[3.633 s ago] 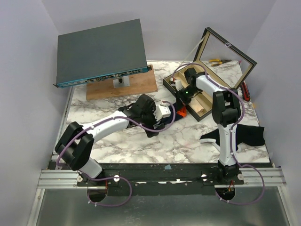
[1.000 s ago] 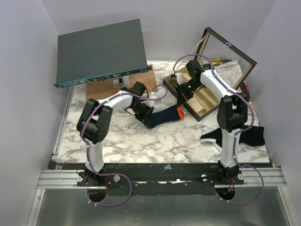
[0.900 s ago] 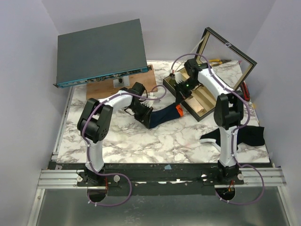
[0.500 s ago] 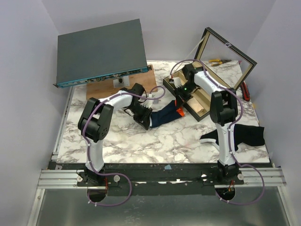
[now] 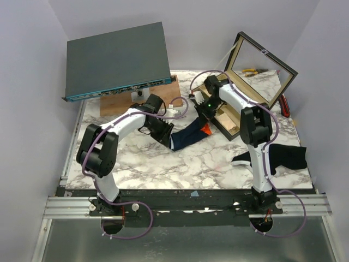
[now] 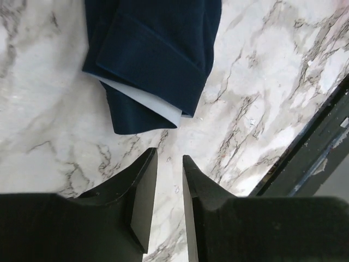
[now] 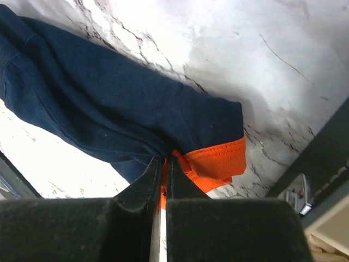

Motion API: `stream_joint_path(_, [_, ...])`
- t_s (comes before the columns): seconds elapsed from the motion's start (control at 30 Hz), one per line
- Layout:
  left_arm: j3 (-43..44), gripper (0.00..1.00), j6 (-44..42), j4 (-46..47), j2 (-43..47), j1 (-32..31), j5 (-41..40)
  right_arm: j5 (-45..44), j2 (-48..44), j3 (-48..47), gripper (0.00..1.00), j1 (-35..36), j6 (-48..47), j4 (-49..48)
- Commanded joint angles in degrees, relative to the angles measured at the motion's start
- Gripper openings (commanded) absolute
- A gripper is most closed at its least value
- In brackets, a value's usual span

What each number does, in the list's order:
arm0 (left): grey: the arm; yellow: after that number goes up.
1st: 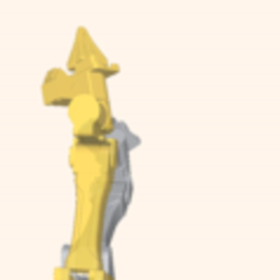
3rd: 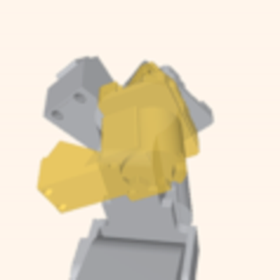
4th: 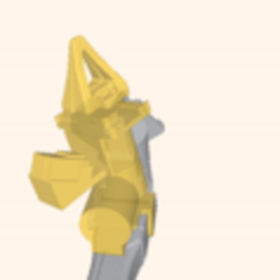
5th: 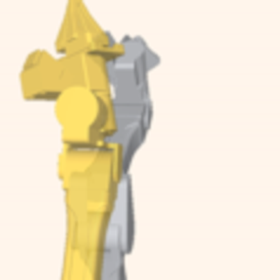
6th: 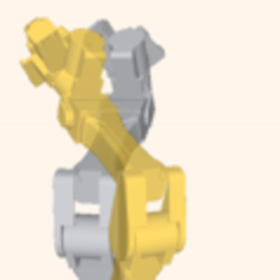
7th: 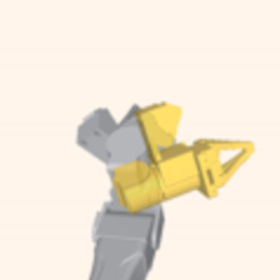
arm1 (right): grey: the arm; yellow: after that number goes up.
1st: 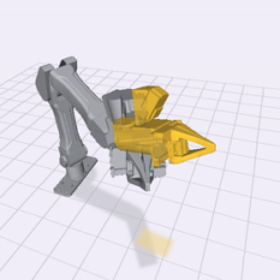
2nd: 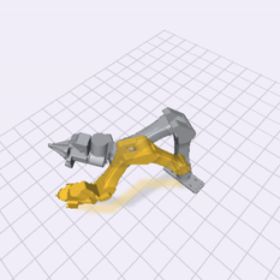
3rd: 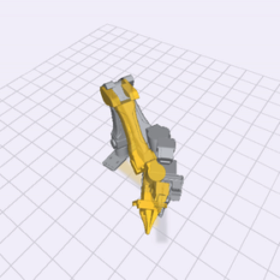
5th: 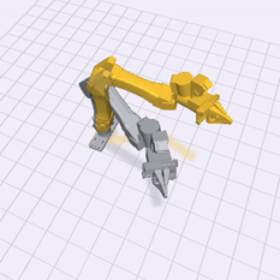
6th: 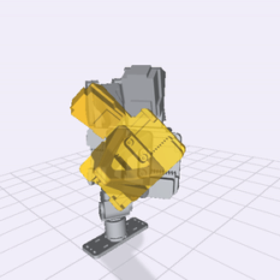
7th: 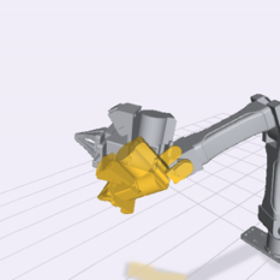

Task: Roll the underwear
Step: Fold the underwear at the center of the board.

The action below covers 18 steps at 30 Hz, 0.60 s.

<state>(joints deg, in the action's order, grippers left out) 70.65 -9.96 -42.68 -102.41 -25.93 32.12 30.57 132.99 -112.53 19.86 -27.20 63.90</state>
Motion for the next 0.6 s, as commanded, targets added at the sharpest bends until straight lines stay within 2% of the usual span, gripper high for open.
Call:
stream_joint_path(0.0, [-1.9,0.30,-2.2,4.7,5.6,0.4,-2.6,-2.1,-0.6,0.3,0.05,0.8,-1.4,-1.9])
stream_joint_path(0.23, [-5.2,0.34,-1.6,9.3,9.5,0.4,-4.4,-2.9,-3.8,2.7,0.21,1.1,1.2,-5.8])
stream_joint_path(0.33, [-7.0,0.41,-1.7,11.1,11.6,0.7,-5.6,-2.8,-6.3,4.5,0.39,1.1,2.4,-8.1])
stream_joint_path(0.4, [-8.1,0.45,-2.0,12.0,13.3,0.9,-6.4,-2.7,-8.0,5.4,0.46,1.1,3.0,-9.4])
stream_joint_path(0.5, [-9.5,0.48,-2.6,13.1,15.6,1.4,-7.5,-2.1,-10.7,6.6,0.49,1.2,3.5,-10.9])
stream_joint_path(0.57, [-9.9,0.48,-2.9,13.1,17.1,1.8,-8.2,-1.7,-12.2,7.3,0.55,1.2,3.8,-11.8])
